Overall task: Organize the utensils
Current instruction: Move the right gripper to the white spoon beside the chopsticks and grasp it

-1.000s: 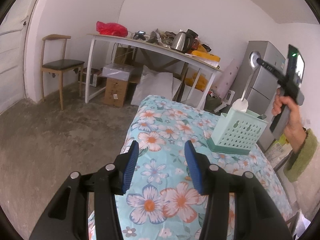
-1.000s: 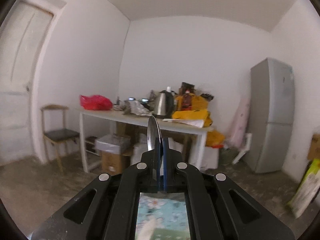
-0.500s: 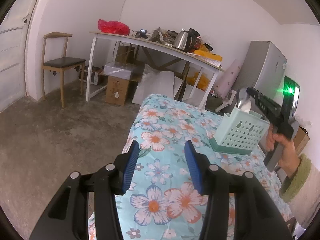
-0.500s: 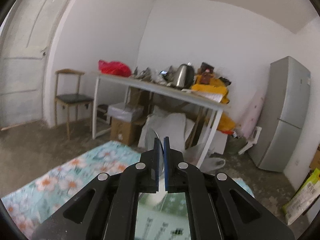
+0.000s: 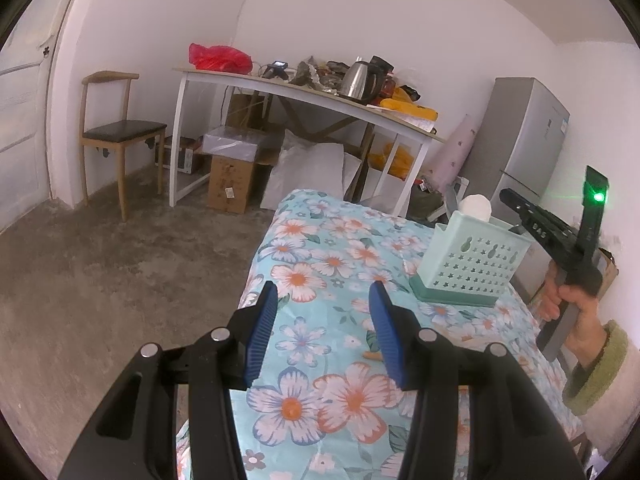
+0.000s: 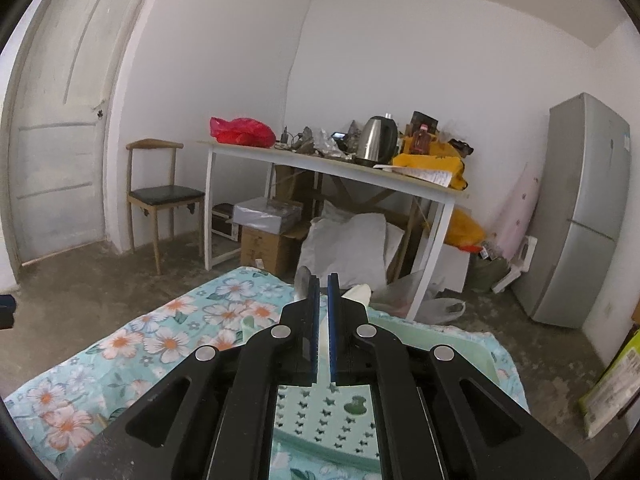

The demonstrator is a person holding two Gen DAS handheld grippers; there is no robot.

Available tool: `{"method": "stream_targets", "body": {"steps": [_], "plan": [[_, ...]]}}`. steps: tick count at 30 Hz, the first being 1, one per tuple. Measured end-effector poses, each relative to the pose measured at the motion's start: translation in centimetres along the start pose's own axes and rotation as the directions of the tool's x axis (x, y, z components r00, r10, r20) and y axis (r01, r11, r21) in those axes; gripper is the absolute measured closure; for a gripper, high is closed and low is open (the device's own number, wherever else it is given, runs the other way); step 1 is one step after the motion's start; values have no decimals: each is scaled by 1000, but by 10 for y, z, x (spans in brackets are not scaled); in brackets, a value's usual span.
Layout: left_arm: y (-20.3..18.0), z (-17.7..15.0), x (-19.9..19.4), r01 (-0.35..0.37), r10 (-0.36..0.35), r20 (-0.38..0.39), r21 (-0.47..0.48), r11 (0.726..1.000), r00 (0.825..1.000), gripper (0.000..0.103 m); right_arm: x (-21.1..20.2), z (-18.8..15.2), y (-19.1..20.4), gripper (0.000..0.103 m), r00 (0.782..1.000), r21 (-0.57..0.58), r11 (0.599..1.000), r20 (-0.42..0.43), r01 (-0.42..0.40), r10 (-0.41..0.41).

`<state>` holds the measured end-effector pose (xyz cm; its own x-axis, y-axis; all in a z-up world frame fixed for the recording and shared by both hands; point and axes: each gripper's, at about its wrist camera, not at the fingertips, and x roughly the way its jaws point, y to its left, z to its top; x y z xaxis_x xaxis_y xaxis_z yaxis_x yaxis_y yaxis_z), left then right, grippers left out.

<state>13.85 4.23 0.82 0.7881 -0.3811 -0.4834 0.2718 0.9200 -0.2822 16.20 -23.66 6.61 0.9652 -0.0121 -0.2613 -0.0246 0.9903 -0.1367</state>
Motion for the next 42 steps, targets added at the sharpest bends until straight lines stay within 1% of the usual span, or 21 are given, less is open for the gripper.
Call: {"method": "stream_targets", "body": {"steps": [4,6,8,10,11,14,16,19,22,24,26,27,28,29,30,33,35,37,38,39,42], "plan": [[-3,0,0,3,-3,-3,9,1000,1000,57,-26,-1,-9,99,1000,60,998,7,-10,9],[-4,-2,1,10,-10,-8,7,1000,1000,57,-45,-5,-15,95,1000,112,994,-5,-10,11],[-7,-5,3,20,-20,-20,7,1000,1000,57,-61,-13,-20,84,999,174,984,-28,-28,33],[-12,-7,7,41,-41,-43,7,999,998,57,-70,-23,-21,76,996,217,975,-66,-50,65],[-16,-8,9,54,-54,-53,5,999,997,57,-74,-31,-19,73,991,241,968,-100,-67,94],[-31,-11,20,126,-127,-101,-10,992,987,57,-81,-55,-11,66,973,281,956,-186,-84,140],[-44,-13,29,164,-165,-128,-13,986,978,57,-86,-70,-1,66,961,292,953,-232,-82,153],[-58,-16,43,188,-188,-178,-14,982,966,57,-93,-83,8,65,953,301,951,-258,-76,158],[-65,-19,53,194,-198,-214,-40,980,956,57,-93,-88,15,64,941,345,932,-265,-113,212],[-66,-21,56,156,-164,-221,-52,986,961,57,-86,-84,21,64,931,336,931,-275,-140,239],[-61,-23,57,96,-109,-220,-67,993,969,57,-76,-80,30,59,909,332,925,-298,-187,291],[-56,-24,57,70,-86,-220,-80,994,972,57,-68,-78,35,59,897,333,919,-308,-211,318],[-48,-26,55,21,-43,-216,-102,995,975,57,-63,-77,39,58,887,335,914,-315,-230,339],[-42,-27,52,0,-24,-212,-111,994,977,57,-52,-77,45,58,866,337,906,-334,-258,371],[-36,-29,50,-22,-4,-208,-121,992,978,57,-39,-77,53,58,848,332,904,-365,-267,385],[-17,-35,35,-97,72,-190,-128,987,979,57,-12,-80,73,59,810,297,911,-433,-285,395],[-7,-38,28,-127,103,-188,-118,985,977,57,8,-85,91,59,805,222,945,-498,-242,323],[2,-41,22,-141,116,-189,-121,983,975,57,19,-92,101,59,794,181,959,-538,-217,282],[7,-42,20,-144,118,-190,-125,982,975,57,26,-97,104,61,788,165,967,-560,-195,255],[11,-44,18,-146,120,-189,-128,981,975,57,30,-101,107,63,785,147,974,-577,-173,227],[18,-47,15,-145,120,-187,-126,981,975,57,32,-103,111,79,790,110,984,-586,-141,179]]}}
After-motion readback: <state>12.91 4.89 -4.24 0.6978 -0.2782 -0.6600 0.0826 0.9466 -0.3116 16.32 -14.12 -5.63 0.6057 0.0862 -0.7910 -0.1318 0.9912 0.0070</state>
